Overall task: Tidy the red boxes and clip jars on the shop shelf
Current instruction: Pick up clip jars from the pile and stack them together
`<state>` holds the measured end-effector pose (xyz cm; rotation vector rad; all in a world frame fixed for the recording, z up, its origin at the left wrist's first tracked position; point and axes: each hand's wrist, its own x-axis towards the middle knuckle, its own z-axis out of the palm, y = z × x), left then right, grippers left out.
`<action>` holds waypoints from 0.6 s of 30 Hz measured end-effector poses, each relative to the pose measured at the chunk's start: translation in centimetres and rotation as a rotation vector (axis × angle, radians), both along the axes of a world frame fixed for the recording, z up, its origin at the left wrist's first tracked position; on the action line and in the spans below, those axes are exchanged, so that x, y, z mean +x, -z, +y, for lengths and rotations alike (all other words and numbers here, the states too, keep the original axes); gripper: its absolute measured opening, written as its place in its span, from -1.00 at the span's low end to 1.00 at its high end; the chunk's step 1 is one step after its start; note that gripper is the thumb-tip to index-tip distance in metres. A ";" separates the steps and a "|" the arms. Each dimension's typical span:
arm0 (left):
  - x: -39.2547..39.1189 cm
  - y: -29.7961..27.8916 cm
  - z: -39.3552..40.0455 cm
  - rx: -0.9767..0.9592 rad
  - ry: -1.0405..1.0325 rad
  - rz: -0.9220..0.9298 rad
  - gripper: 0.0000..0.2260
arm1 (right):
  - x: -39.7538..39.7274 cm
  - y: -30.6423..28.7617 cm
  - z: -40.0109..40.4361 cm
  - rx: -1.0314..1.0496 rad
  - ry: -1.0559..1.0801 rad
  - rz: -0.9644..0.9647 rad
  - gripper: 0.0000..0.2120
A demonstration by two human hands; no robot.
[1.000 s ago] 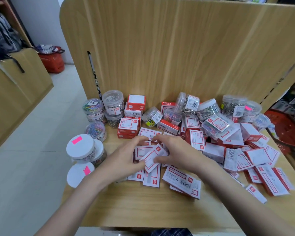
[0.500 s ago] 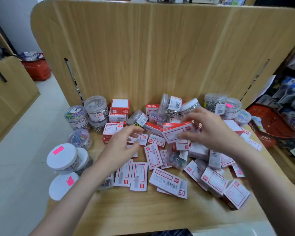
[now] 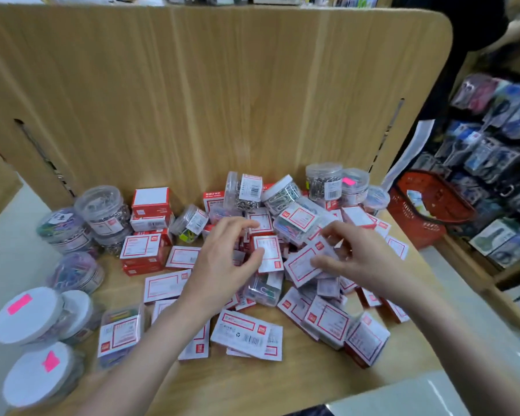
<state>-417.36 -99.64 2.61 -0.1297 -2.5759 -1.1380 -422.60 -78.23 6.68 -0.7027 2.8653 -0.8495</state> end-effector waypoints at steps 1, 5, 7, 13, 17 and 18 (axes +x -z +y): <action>-0.2 -0.1 0.2 -0.004 -0.009 0.025 -0.63 | 0.1 0.2 -0.3 0.000 -0.020 0.020 -0.72; -1.0 -0.2 1.0 -0.027 0.002 0.053 -0.68 | 0.8 1.4 -0.9 0.037 -0.051 0.146 -0.67; -1.1 0.2 1.3 -0.044 -0.011 0.068 -0.70 | 1.3 2.3 -0.8 0.054 -0.057 0.190 -0.61; -1.5 -0.2 0.7 0.012 -0.139 0.181 -0.73 | 1.1 3.7 0.0 -0.011 -0.087 0.260 -0.46; -2.1 -1.2 0.1 0.010 -0.277 0.254 -0.71 | 1.1 3.4 -0.3 -0.135 -0.060 0.279 -0.53; -2.2 -1.3 0.0 0.008 -0.314 0.254 -0.68 | 0.9 2.9 -0.4 -0.200 -0.033 0.289 -0.55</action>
